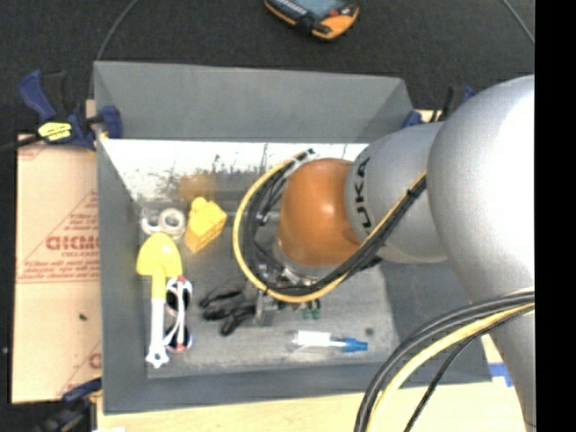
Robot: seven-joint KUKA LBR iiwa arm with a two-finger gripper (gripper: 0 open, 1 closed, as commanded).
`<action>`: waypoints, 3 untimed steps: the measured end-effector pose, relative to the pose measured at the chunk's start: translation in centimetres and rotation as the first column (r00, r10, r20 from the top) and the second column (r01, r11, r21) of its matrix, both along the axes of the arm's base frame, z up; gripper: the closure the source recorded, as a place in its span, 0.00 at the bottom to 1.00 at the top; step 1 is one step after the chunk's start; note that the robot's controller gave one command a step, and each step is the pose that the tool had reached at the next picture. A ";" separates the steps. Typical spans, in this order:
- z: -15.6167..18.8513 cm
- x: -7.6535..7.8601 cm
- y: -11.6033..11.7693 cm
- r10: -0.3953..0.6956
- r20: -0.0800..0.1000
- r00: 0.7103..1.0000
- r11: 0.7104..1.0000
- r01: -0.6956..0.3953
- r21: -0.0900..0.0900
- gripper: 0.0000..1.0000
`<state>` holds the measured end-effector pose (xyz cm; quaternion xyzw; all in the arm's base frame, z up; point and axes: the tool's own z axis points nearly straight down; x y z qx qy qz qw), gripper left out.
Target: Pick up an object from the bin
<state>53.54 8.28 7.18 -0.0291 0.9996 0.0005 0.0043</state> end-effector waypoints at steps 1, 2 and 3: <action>0.2 -0.1 0.0 0.000 -0.002 1.000 1.000 0.000 0.000 1.00; 2.1 -0.3 -0.1 -0.001 -0.011 1.000 1.000 0.001 -0.002 1.00; 3.7 -0.1 -0.1 -0.002 -0.001 1.000 1.000 0.002 0.000 1.00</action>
Offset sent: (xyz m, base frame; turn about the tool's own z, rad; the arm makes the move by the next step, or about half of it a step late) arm -0.0003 0.0001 0.0418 0.0002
